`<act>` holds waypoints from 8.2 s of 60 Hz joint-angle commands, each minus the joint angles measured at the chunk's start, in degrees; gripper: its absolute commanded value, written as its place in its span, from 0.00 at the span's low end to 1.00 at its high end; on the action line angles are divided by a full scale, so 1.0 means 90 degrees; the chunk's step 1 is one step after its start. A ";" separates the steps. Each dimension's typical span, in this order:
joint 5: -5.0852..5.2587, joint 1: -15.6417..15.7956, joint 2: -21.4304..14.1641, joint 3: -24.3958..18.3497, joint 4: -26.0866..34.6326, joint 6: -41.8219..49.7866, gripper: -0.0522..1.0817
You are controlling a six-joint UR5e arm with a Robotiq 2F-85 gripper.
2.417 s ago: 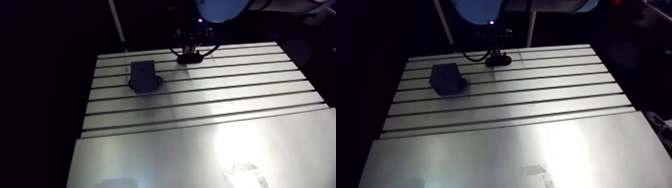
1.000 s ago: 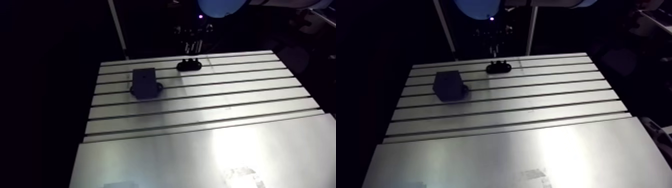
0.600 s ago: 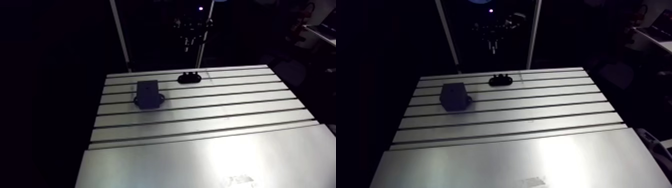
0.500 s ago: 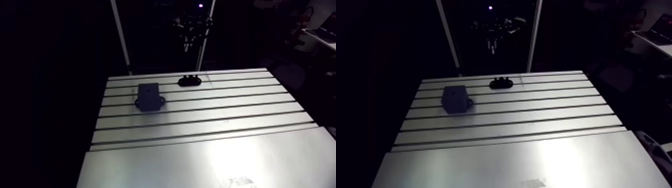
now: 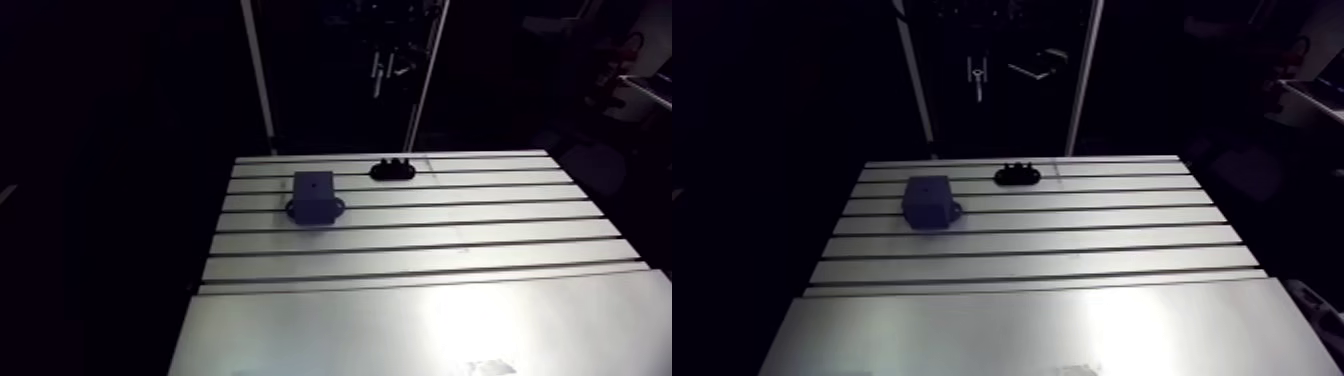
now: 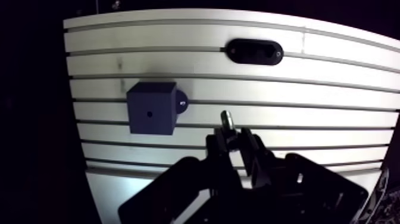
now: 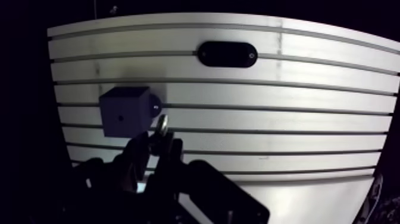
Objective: Pick up the M10 bolt and insert it into the hole until fully seated.
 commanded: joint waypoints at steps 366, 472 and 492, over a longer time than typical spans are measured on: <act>-0.0472 0.1339 0.0820 0.0931 -0.0796 -0.0455 1.00; -0.0463 0.1329 0.0900 0.1142 -0.1118 -0.0465 1.00; -0.0472 0.1320 0.0890 0.1269 -0.1127 -0.0474 1.00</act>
